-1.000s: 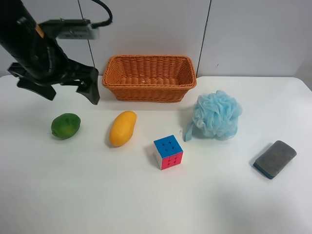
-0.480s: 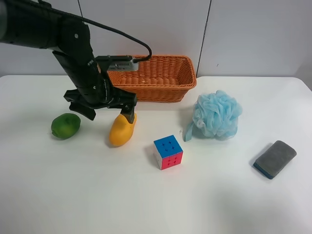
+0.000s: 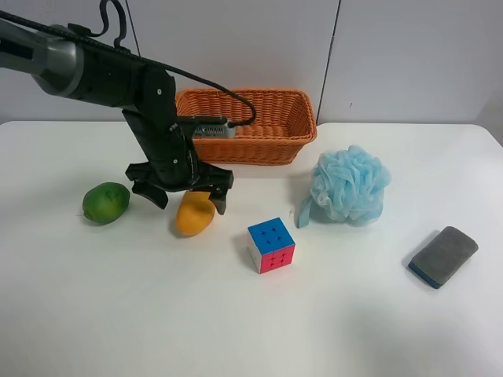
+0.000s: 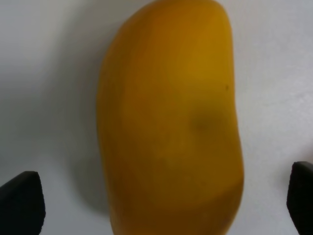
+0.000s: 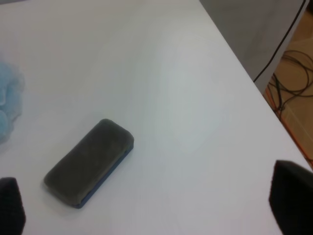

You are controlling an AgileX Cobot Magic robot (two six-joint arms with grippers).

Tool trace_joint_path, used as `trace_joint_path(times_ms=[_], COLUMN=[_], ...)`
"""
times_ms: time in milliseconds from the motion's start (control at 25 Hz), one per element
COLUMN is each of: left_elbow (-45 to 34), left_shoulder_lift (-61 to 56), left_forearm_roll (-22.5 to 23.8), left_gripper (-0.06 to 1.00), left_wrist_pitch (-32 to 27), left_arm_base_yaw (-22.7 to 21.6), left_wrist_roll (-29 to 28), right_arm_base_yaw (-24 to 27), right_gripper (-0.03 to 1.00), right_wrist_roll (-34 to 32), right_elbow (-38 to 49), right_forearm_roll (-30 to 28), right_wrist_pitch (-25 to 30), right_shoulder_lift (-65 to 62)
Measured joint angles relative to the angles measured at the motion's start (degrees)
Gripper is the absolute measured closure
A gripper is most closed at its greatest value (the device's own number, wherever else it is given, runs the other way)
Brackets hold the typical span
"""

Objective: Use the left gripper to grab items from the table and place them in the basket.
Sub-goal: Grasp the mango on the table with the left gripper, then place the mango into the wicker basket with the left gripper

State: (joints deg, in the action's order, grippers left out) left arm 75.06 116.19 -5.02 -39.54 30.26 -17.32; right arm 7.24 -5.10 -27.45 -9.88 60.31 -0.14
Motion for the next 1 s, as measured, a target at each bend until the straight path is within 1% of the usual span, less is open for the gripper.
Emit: trace_joint_path(times_ms=[200, 280, 400, 520, 560, 800, 1000], left_elbow=[0.00, 0.00, 0.00, 0.00, 0.00, 0.00, 0.13], left_shoulder_lift=[2.40, 2.91, 3.02, 3.02, 3.02, 3.02, 0.49], left_forearm_roll=[-0.19, -0.42, -0.61, -0.68, -0.63, -0.63, -0.63], left_gripper=[-0.05, -0.03, 0.10, 0.31, 0.34, 0.34, 0.34], left_wrist_pitch=[1.61, 2.18, 2.28, 2.42, 2.42, 2.07, -0.59], left_arm_base_yaw=[0.00, 0.00, 0.00, 0.00, 0.00, 0.00, 0.00], left_wrist_roll=[-0.06, -0.06, -0.06, -0.06, -0.06, 0.00, 0.05], right_arm_base_yaw=[0.00, 0.00, 0.00, 0.00, 0.00, 0.00, 0.00], right_gripper=[-0.02, -0.02, -0.02, -0.02, -0.02, -0.02, -0.02], right_wrist_roll=[0.00, 0.00, 0.00, 0.00, 0.00, 0.00, 0.00], right_elbow=[0.00, 0.00, 0.00, 0.00, 0.00, 0.00, 0.00], right_forearm_roll=[0.00, 0.00, 0.00, 0.00, 0.00, 0.00, 0.00], right_wrist_pitch=[0.00, 0.00, 0.00, 0.00, 0.00, 0.00, 0.00], right_shoulder_lift=[0.00, 0.00, 0.00, 0.00, 0.00, 0.00, 0.00])
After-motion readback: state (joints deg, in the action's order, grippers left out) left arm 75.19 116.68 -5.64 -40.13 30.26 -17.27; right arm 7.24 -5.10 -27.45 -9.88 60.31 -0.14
